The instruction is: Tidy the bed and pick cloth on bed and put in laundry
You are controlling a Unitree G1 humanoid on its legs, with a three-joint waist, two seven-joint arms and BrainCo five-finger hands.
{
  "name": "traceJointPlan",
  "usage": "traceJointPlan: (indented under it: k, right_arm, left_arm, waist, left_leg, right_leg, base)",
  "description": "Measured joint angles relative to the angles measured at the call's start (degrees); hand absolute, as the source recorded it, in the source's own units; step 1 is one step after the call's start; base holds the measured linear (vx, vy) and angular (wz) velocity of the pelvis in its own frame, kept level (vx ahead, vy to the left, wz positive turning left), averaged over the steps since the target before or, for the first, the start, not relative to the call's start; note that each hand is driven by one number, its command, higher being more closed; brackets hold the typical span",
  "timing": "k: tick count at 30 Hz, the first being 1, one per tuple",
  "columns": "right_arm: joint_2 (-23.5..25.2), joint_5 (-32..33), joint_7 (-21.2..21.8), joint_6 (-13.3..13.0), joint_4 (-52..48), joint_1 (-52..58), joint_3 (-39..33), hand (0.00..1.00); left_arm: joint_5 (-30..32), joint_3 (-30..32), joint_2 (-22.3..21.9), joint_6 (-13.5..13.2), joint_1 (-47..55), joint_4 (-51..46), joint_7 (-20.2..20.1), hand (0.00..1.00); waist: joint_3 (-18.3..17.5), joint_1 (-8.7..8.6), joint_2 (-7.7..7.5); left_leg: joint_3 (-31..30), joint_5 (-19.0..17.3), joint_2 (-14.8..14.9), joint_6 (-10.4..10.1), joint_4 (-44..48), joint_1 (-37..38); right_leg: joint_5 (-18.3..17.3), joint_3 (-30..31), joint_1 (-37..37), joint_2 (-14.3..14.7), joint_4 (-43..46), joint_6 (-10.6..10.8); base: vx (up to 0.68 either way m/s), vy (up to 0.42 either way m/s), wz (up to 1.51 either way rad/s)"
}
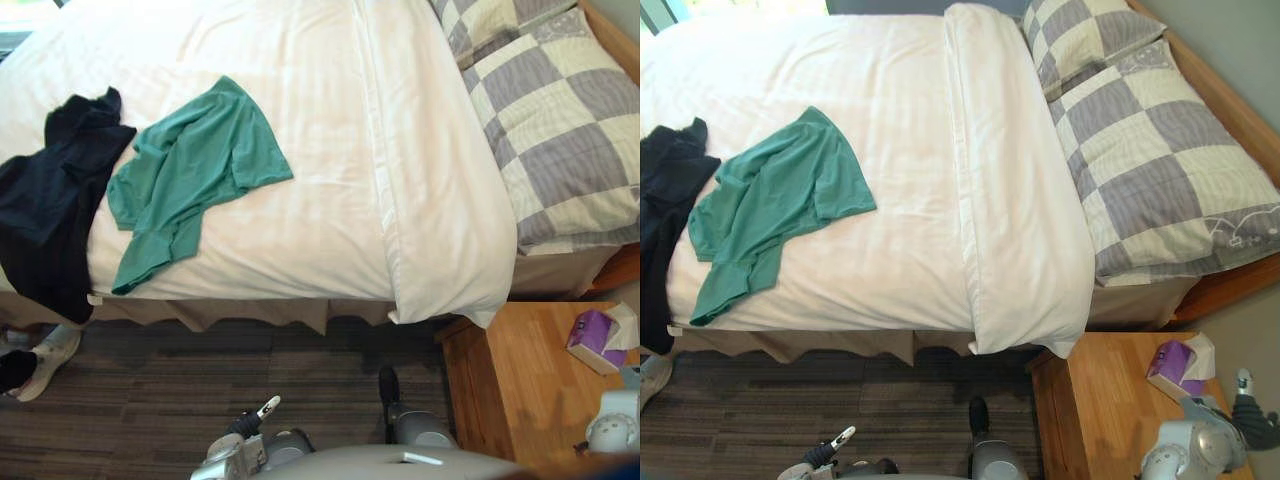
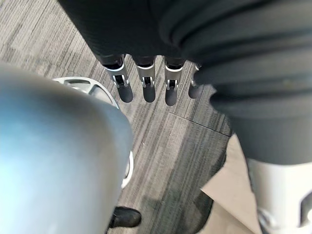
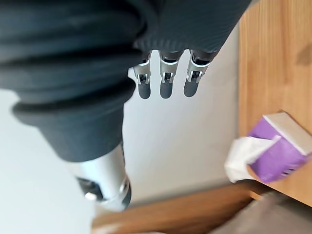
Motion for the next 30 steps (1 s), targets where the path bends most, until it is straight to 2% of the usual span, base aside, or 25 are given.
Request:
traceJointPlan:
  k: [1,4,5,7,9,14,16,18,21,23,24,26,30]
  right_arm:
    - [0.0,0.0,0.5,-0.3,-0.1,-0.1,-0.2,1.0]
    - [0.1,1.5,5.8,-0.8,-1.4,-1.0,0.9,1.0]
    - [0.1,3.4,10.9,-0.8,-3.7,-1.2,3.5,1.0]
    - [0.1,6.3,17.5,-0.4,-6.2,-1.6,7.2,1.0]
    - [0.1,11.7,25.0,0.5,-7.3,-3.1,11.8,1.0]
    - [1.8,26.3,37.3,0.7,-8.0,-8.0,21.2,1.0]
    - [1.9,30.5,39.7,0.1,-8.1,-10.5,24.1,1.0]
    - [1.9,32.6,40.0,-1.1,-8.1,-14.8,26.6,1.0]
    - [1.9,32.5,39.1,-4.1,-7.7,-24.8,29.0,1.0]
    - [1.8,32.8,38.0,-8.3,-6.6,-31.8,29.2,1.0]
    - [1.8,33.4,37.9,-9.2,-6.5,-33.1,29.1,1.0]
    - [1.7,36.9,37.5,-12.1,-6.7,-37.3,28.7,1.0]
    - [0.8,41.8,37.5,-14.6,-7.8,-40.6,27.2,1.0]
  left_arm:
    - [0.0,0.0,0.0,0.0,0.2,0.0,-0.1,0.0]
    - [0.0,-0.1,0.0,0.1,0.7,0.3,-0.2,0.0]
    - [0.1,-0.3,0.0,0.1,1.2,0.3,-0.2,0.0]
    - [0.1,-1.1,0.2,0.4,1.5,0.3,0.1,0.0]
    - [0.1,-2.8,0.8,0.9,1.5,0.3,0.2,0.0]
    - [0.0,-5.4,1.6,1.1,1.4,0.3,1.3,0.0]
    - [-0.1,-6.7,1.7,1.1,1.2,0.3,1.9,0.0]
    - [-0.3,-7.1,1.7,1.1,0.4,1.5,2.4,0.0]
    - [-2.6,-7.7,1.7,1.0,-2.2,2.6,2.7,0.0]
    - [-5.2,-8.3,2.0,0.6,-5.0,2.4,2.8,0.0]
    - [-6.0,-8.3,2.0,0.6,-5.6,2.1,2.8,0.0]
    - [-6.9,-8.3,1.8,0.6,-7.3,0.5,2.8,0.0]
    - [-6.9,-8.2,0.8,-0.5,-10.0,-1.5,2.6,0.0]
  waist:
    - [-0.3,0.03,-0.09]
    - [-1.4,0.08,0.06]
    - [-1.7,0.09,0.19]
    - [-2.5,0.13,0.43]
    - [-2.7,0.19,0.61]
    - [-2.8,1.46,1.68]
    - [-2.7,1.83,2.2]
    - [-1.9,2.0,2.81]
    - [2.0,3.34,3.91]
    - [6.0,4.45,4.47]
    - [7.0,4.86,4.54]
    - [11.0,5.28,4.7]
    - [14.8,5.35,4.88]
  left_leg:
    - [0.1,0.3,-0.2,-0.1,-1.0,0.8]
    - [0.0,1.4,-0.9,-0.3,-3.8,3.1]
    - [-0.1,1.9,-1.3,-0.4,-5.0,4.1]
    - [-0.7,2.2,-1.5,-0.4,-5.7,4.5]
    - [-1.5,2.7,-1.9,-0.3,-6.9,5.2]
    - [-3.1,4.1,-3.0,0.0,-9.1,5.1]
    - [-4.5,4.7,-3.5,0.3,-9.4,3.5]
    - [-5.6,5.4,-3.9,0.8,-9.2,1.6]
    - [-6.8,6.2,-4.4,1.3,-8.5,-1.9]
    - [-8.3,7.1,-4.4,1.7,-7.2,-6.2]
    - [-8.5,7.3,-4.4,1.7,-7.0,-7.3]
    - [-9.2,8.2,-4.4,1.8,-5.9,-10.9]
    - [-8.3,8.1,-4.6,1.8,-2.7,-16.2]
  right_leg:
    - [-0.2,0.0,0.5,0.1,0.0,-0.1]
    - [-0.7,-0.3,1.8,0.1,-0.1,0.0]
    - [-1.1,-0.5,2.4,0.0,-0.1,0.2]
    - [-1.3,-1.0,2.7,-0.1,-0.1,0.4]
    - [-1.4,-2.0,3.6,-0.3,-0.2,0.5]
    - [-1.6,-3.5,3.4,-1.1,-0.2,0.7]
    - [-1.6,-4.6,2.4,-1.7,-0.2,0.7]
    - [-1.4,-5.6,1.1,-2.3,-0.2,0.7]
    - [-0.9,-6.4,-1.7,-3.2,0.5,0.9]
    - [-1.2,-7.9,-5.9,-3.8,3.0,0.5]
    - [-1.4,-8.1,-7.1,-4.0,3.9,0.3]
    - [-3.3,-8.8,-12.0,-4.9,9.1,0.0]
    - [-6.6,-8.8,-20.0,-6.8,18.0,-0.1]
  base:
    - [0.07,0.0,0.01]
    - [0.05,0.004,0.05]
    - [0.03,0.006,0.09]
    - [0.02,-0.001,0.12]
    - [0.01,-0.004,0.22]
    - [-0.03,-0.014,0.16]
    - [-0.05,-0.027,0.34]
    - [-0.04,-0.026,0.34]
    - [-0.09,-0.034,0.23]
    - [-0.1,-0.058,0.34]
    - [-0.09,-0.061,0.33]
    - [-0.08,-0.055,0.26]
    - [-0.05,-0.032,0.11]
